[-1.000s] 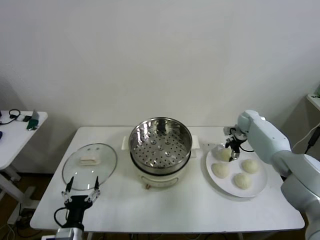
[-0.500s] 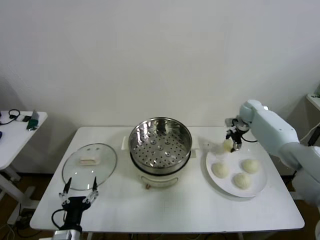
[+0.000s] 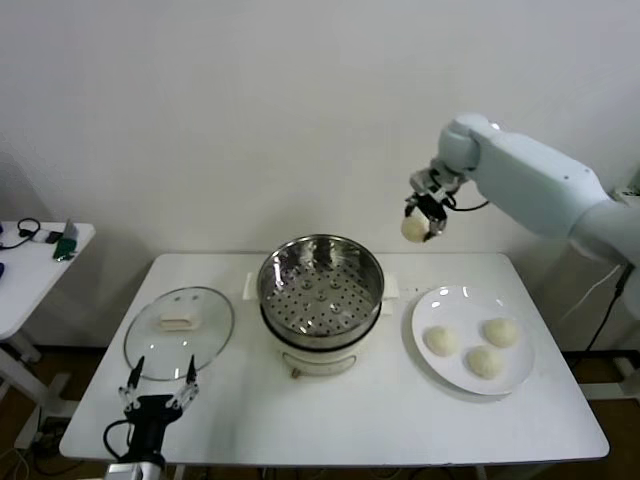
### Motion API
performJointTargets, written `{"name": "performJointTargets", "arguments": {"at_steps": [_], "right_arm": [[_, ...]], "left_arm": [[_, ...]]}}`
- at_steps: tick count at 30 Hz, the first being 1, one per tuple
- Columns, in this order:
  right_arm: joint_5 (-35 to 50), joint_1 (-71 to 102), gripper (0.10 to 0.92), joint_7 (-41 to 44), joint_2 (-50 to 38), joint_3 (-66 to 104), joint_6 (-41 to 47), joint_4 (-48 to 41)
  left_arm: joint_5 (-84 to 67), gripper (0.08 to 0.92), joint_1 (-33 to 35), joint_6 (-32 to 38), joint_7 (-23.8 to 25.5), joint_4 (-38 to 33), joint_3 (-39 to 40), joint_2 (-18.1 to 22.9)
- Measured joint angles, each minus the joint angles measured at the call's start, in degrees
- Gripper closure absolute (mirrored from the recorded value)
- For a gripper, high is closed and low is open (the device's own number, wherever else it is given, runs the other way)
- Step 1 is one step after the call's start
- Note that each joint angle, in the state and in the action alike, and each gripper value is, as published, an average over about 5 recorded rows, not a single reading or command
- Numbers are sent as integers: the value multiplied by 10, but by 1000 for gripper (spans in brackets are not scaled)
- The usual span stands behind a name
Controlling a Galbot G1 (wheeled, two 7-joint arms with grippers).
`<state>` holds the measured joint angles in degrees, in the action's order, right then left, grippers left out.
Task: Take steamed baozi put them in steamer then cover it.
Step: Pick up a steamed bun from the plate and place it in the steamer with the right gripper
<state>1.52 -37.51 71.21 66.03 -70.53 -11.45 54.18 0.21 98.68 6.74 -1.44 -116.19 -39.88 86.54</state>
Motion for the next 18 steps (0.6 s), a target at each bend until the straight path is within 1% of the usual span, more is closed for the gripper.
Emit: {"name": "performJointTargets", "arguments": {"at_steps": [4, 7, 12, 18], "right_arm": [[-6, -17, 313, 0, 25, -19, -18, 35], [-29, -18, 312, -1, 45, -24, -36, 49], [-91, 4, 311, -8, 81, -19, -73, 57], [-171, 48, 313, -18, 121, 1, -115, 43]], "left_arm": [[-1, 177, 3, 0, 0, -1, 0, -1], [-2, 177, 5, 0, 0, -2, 1, -2], [-2, 177, 7, 1, 0, -3, 1, -2], [-3, 177, 10, 2, 1, -4, -1, -1]]}}
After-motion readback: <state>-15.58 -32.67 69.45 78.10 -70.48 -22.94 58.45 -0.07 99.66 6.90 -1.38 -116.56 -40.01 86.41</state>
